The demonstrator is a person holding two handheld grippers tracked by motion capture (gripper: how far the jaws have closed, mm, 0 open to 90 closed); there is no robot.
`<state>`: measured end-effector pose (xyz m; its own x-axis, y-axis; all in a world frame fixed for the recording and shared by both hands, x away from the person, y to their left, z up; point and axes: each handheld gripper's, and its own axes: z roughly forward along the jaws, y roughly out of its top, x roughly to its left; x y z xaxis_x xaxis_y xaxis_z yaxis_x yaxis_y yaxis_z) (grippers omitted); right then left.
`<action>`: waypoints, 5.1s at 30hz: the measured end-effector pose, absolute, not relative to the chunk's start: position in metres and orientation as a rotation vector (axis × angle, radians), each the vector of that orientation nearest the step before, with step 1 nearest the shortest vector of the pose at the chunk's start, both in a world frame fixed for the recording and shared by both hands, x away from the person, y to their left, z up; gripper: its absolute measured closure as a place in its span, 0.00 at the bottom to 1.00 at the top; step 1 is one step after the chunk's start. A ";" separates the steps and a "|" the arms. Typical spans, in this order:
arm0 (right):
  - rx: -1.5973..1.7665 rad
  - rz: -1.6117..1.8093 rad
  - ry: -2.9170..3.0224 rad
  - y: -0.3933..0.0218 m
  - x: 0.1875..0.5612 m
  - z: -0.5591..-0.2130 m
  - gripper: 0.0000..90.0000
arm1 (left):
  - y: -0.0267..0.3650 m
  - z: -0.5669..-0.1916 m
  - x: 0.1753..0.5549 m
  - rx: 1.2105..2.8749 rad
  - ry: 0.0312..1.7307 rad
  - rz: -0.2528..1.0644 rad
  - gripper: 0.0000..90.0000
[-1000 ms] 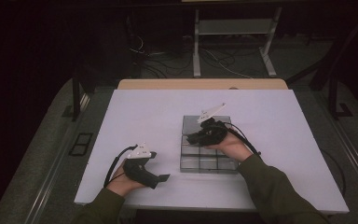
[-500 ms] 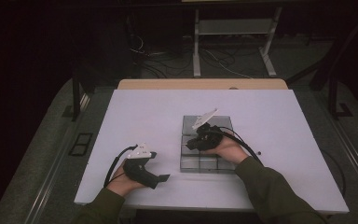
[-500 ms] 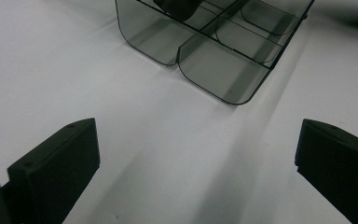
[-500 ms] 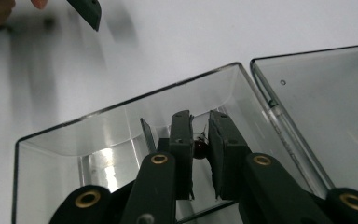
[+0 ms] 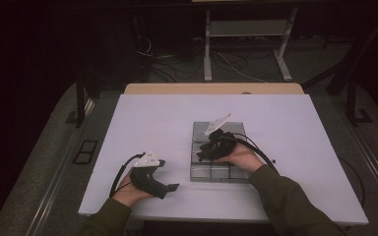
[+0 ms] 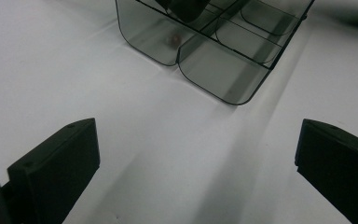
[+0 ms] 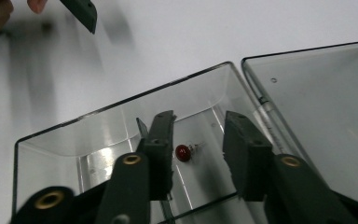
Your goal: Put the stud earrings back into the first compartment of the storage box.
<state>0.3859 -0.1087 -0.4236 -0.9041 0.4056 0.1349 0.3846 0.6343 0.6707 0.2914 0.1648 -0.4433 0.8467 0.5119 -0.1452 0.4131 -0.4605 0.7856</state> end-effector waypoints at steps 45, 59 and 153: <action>0.931 1.291 2.547 -0.250 0.366 -0.390 0.45 | 0.165 -0.444 0.293 2.115 0.679 0.123 0.00; 1.006 1.156 2.542 -0.302 0.350 -0.410 0.54 | 0.164 -0.445 0.293 2.118 0.678 0.122 0.00; 0.868 1.264 2.605 -0.280 0.339 -0.393 0.88 | 0.162 -0.445 0.293 2.129 0.670 0.121 0.00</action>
